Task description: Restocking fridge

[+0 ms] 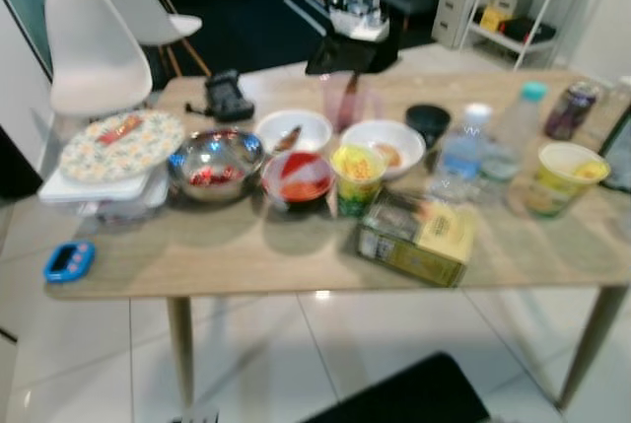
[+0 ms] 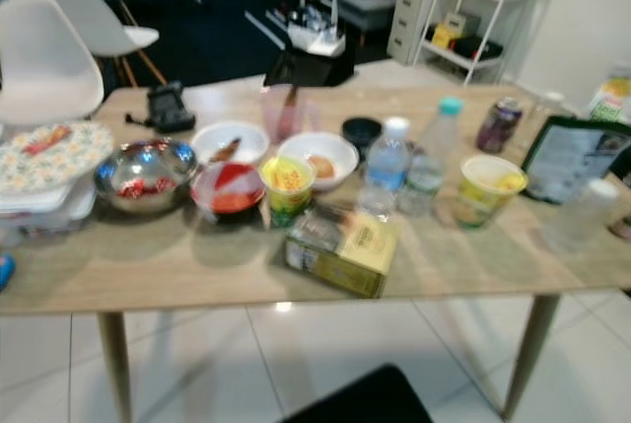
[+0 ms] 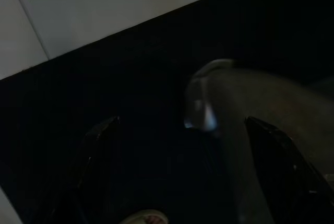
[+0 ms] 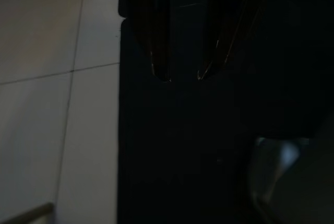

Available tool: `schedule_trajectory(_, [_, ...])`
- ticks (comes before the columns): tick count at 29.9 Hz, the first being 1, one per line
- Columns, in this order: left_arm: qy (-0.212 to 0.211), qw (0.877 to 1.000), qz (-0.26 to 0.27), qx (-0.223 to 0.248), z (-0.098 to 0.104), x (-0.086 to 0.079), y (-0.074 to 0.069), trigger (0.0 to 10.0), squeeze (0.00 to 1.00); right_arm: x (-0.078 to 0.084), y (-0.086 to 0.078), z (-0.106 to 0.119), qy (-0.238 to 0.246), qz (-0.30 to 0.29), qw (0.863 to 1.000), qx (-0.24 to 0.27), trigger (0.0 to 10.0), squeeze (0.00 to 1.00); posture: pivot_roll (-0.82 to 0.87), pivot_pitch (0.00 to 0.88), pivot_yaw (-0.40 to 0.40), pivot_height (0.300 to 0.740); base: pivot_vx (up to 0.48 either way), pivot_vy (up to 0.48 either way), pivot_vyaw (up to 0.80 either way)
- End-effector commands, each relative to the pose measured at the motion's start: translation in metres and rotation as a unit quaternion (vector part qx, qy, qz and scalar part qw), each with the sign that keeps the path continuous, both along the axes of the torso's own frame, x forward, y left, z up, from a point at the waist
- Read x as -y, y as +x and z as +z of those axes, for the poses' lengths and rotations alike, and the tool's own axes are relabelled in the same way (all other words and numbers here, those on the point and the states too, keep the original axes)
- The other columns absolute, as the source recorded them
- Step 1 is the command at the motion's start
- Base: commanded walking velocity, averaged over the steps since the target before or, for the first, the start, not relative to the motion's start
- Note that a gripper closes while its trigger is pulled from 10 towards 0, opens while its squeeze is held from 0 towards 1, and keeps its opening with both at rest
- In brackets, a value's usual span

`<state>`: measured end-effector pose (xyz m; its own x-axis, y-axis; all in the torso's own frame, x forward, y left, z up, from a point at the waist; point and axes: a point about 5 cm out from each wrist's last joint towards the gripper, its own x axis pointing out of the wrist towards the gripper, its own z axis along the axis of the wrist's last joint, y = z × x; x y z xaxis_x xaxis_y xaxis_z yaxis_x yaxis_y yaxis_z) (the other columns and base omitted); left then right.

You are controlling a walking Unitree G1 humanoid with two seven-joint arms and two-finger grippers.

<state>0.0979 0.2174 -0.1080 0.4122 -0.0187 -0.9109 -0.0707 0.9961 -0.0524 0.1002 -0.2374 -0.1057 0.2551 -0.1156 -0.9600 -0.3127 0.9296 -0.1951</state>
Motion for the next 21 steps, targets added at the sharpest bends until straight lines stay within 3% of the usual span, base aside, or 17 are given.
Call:
schedule_trajectory(1, [0.001,1.000,0.006,-0.013,-0.002,-0.001,-0.006,10.0,0.00,-0.008,0.000,-0.002,0.011,-0.002,1.000,0.000,10.0,0.00,-0.02,0.000,-0.002,0.740,0.000,0.000,0.00])
schedule_trajectory(10, [0.008,1.000,0.016,-0.015,-0.002,-0.004,-0.009,10.0,0.00,-0.009,0.000,-0.002,0.011,-0.001,1.000,0.000,10.0,0.00,-0.01,0.000,-0.002,0.740,0.000,0.000,0.00])
schedule_trajectory(21, [0.050,0.997,0.052,-0.022,0.000,-0.021,-0.017,10.0,0.00,-0.011,0.000,-0.003,0.014,0.002,1.000,-0.001,10.0,0.00,0.00,0.000,0.001,0.740,0.000,0.000,0.00])
